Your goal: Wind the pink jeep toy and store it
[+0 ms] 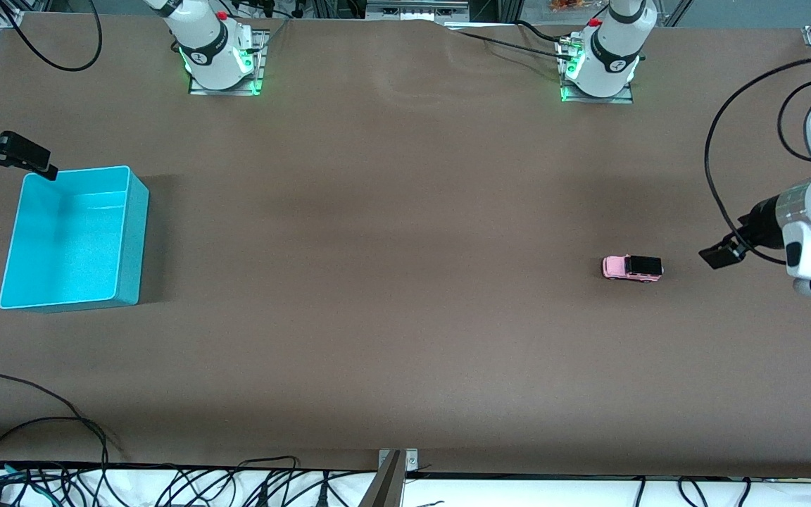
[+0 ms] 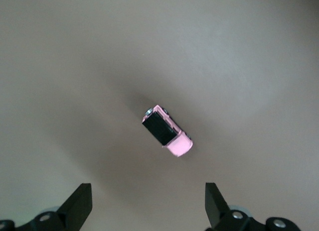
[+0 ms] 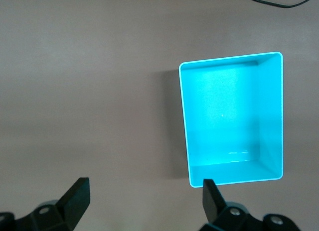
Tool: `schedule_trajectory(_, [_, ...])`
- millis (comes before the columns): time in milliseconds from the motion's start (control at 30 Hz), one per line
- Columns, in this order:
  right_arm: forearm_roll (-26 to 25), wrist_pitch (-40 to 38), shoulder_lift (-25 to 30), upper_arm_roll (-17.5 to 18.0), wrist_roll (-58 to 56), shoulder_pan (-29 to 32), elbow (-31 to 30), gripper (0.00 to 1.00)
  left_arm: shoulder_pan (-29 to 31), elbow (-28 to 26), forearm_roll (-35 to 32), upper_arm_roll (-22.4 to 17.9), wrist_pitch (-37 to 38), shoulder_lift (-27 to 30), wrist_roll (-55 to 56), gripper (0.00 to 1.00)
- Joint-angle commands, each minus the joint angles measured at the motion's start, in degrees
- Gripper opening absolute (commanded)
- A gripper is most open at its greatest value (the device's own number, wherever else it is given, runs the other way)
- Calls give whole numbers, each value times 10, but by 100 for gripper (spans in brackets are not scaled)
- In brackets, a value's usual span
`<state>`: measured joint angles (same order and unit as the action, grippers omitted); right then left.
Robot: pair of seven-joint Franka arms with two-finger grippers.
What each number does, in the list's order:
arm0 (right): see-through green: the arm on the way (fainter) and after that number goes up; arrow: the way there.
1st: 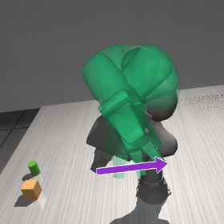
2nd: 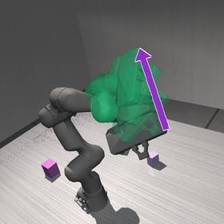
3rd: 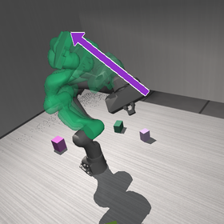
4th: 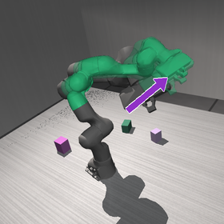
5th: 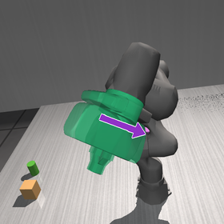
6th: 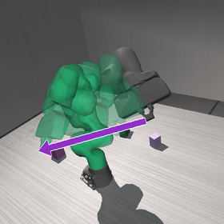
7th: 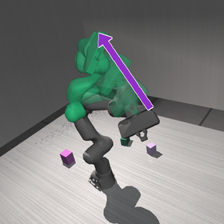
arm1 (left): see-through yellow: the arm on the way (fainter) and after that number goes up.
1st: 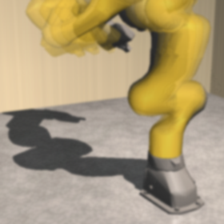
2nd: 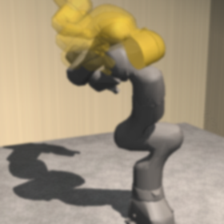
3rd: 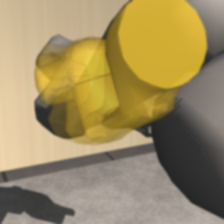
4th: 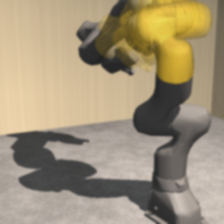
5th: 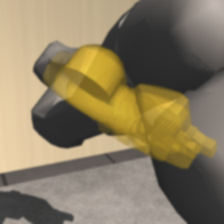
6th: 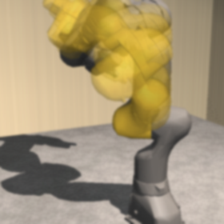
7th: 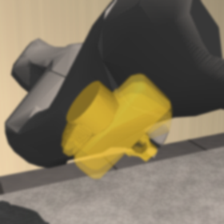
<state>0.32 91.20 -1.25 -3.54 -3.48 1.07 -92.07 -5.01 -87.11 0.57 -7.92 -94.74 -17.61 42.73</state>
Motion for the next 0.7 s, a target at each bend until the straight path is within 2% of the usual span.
schedule_trajectory(0, [3, -5, -2, -2, -9, -1, 8, 100, 7, -1, -8, 3, -25, -23, 121, 100])
schedule_trajectory(267, [3, -6, -2, -2, -10, -1, 8, 100, 8, -27, -7, 3, -72, -56, 275, 100])
schedule_trajectory(500, [3, -5, -2, -2, -10, -1, 8, 100, 8, -104, -3, 4, -150, -55, 336, 100])
schedule_trajectory(667, [3, -3, -2, -2, -10, 0, 8, 100, 8, -170, 10, 4, -237, -54, 362, 100])
